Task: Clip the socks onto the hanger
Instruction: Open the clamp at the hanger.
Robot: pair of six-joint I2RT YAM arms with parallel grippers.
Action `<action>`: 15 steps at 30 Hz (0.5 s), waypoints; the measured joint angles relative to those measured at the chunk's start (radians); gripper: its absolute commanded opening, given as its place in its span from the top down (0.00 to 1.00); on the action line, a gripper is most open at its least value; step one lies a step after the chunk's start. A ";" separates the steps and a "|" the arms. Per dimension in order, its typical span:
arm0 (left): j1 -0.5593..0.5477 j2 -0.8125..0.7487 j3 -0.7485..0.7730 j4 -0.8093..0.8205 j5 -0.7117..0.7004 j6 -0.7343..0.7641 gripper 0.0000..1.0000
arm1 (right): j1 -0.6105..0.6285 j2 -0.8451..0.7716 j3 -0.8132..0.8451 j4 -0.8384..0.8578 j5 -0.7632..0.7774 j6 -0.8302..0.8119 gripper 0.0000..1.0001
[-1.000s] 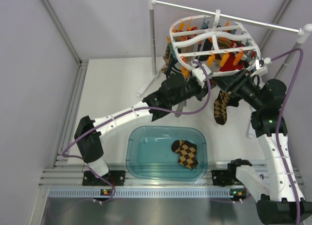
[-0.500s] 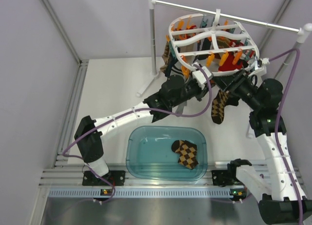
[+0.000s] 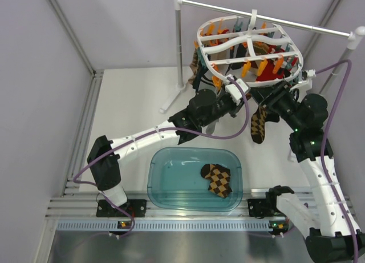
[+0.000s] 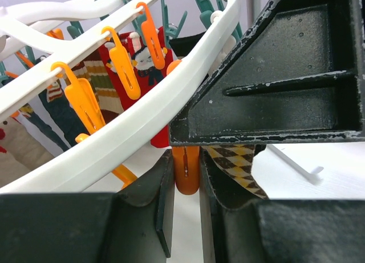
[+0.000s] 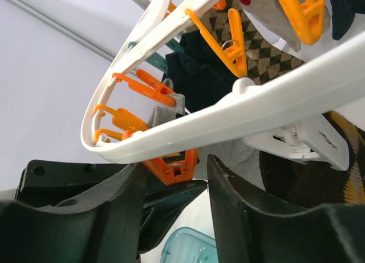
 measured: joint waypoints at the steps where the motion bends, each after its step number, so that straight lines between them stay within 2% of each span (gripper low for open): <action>1: 0.000 0.000 0.000 0.002 0.000 0.000 1.00 | 0.000 0.000 0.000 0.001 0.004 0.002 0.50; 3: 0.000 0.000 0.000 0.006 -0.001 0.000 1.00 | 0.004 0.000 0.000 0.002 0.013 0.002 0.53; 4: 0.000 0.000 0.000 0.008 -0.001 0.000 1.00 | 0.004 0.000 0.000 0.003 0.015 0.002 0.61; 8: 0.000 0.000 0.000 0.006 0.000 0.002 0.99 | 0.011 0.000 -0.006 0.024 0.020 0.000 0.79; 9: 0.000 0.000 0.000 0.007 -0.001 0.002 0.95 | 0.011 -0.001 -0.009 0.029 0.024 -0.002 0.82; 10: 0.000 0.000 0.000 0.007 -0.002 0.002 0.83 | 0.011 -0.002 -0.013 0.034 0.027 -0.004 0.87; 13: 0.000 -0.002 0.000 0.003 -0.002 0.000 0.63 | 0.011 -0.002 -0.015 0.040 0.028 -0.018 0.94; 14: 0.000 -0.003 0.000 -0.004 0.005 0.000 0.52 | 0.011 -0.003 -0.015 0.043 0.029 -0.021 0.96; 15: -0.002 -0.008 0.000 -0.021 0.016 -0.002 0.49 | 0.011 -0.003 -0.015 0.049 0.030 -0.026 0.98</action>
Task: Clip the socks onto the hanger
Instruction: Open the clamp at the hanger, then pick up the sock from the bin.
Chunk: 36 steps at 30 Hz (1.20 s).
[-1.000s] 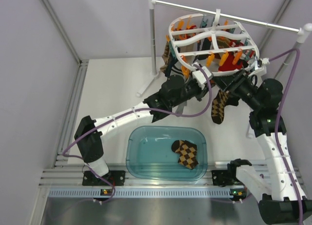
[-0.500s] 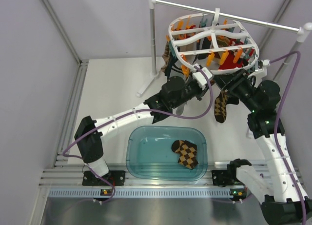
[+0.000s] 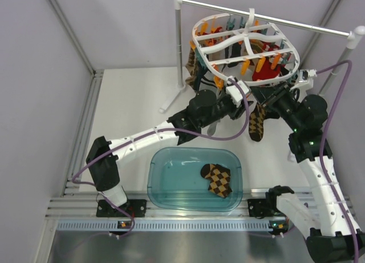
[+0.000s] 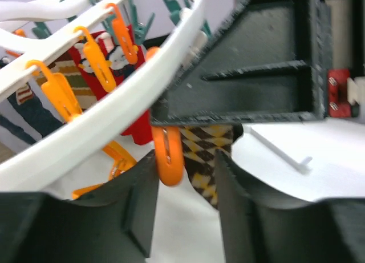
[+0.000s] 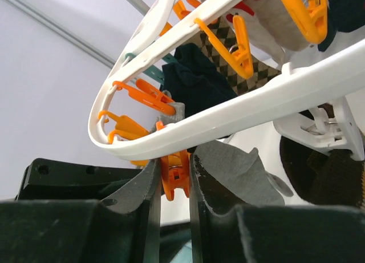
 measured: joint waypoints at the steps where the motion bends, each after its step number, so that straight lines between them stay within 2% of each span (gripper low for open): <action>1: -0.003 -0.006 -0.002 -0.014 0.010 0.000 0.46 | 0.000 0.000 0.000 0.006 0.002 -0.004 1.00; 5: -0.010 -0.068 -0.034 -0.105 0.055 -0.029 0.32 | 0.000 -0.002 0.000 0.026 0.009 -0.013 1.00; 7: -0.008 -0.132 -0.076 -0.161 0.111 -0.056 0.30 | 0.000 -0.001 0.000 0.042 0.020 -0.018 1.00; 10: 0.010 -0.259 -0.170 -0.216 0.214 -0.089 0.30 | 0.000 -0.001 0.000 0.054 0.031 -0.021 1.00; 14: 0.088 -0.424 -0.278 -0.309 0.383 -0.098 0.34 | 0.000 -0.001 0.000 0.056 0.041 -0.029 1.00; 18: 0.123 -0.482 -0.350 -0.413 0.501 0.002 0.37 | 0.000 -0.001 0.000 0.044 0.048 -0.038 1.00; 23: 0.101 -0.422 -0.439 -0.566 0.551 0.144 0.41 | 0.000 -0.002 0.000 0.034 0.055 -0.048 1.00; 27: 0.055 -0.314 -0.463 -0.622 0.481 0.217 0.44 | 0.000 -0.006 0.000 0.030 0.059 -0.058 1.00; 32: -0.011 -0.218 -0.463 -0.608 0.417 0.203 0.43 | 0.000 -0.009 0.000 0.014 0.062 -0.072 1.00; 36: -0.057 -0.142 -0.461 -0.575 0.390 0.120 0.42 | 0.000 -0.009 0.000 0.010 0.064 -0.078 1.00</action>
